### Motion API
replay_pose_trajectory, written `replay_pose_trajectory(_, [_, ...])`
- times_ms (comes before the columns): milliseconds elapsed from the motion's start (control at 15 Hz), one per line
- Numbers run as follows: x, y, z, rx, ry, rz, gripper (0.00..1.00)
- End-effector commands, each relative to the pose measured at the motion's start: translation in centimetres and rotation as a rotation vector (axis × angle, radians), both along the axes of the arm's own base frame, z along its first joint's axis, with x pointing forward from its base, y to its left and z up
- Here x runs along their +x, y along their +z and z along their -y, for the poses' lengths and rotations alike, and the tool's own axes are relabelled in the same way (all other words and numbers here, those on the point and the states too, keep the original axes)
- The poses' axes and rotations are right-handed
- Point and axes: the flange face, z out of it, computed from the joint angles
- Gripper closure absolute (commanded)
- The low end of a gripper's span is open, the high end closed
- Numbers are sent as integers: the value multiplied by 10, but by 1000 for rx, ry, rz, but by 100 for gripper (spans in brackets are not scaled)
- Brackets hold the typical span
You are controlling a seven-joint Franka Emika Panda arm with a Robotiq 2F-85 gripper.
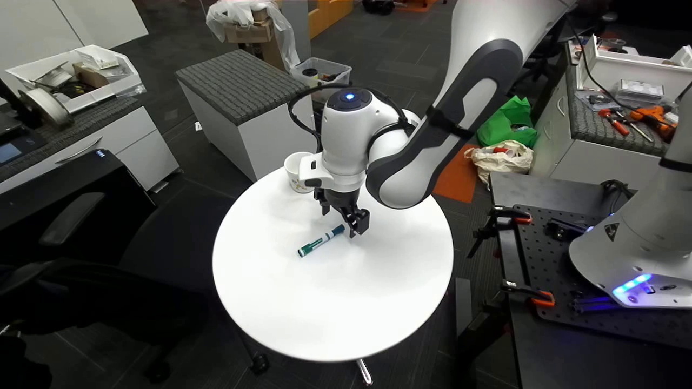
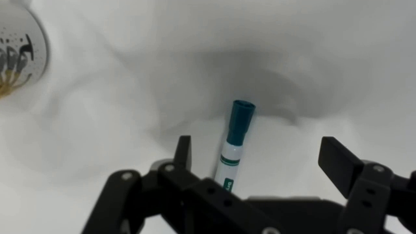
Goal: Put the marker in the white cup
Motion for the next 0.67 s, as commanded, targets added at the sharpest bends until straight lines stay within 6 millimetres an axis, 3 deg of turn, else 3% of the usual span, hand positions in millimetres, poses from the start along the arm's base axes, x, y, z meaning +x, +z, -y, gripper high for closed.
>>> replay_pose_trajectory(0, [14, -4, -10, -11, 3, 11, 0])
replay_pose_trajectory(600, [32, -22, -19, -12, -6, 5, 0])
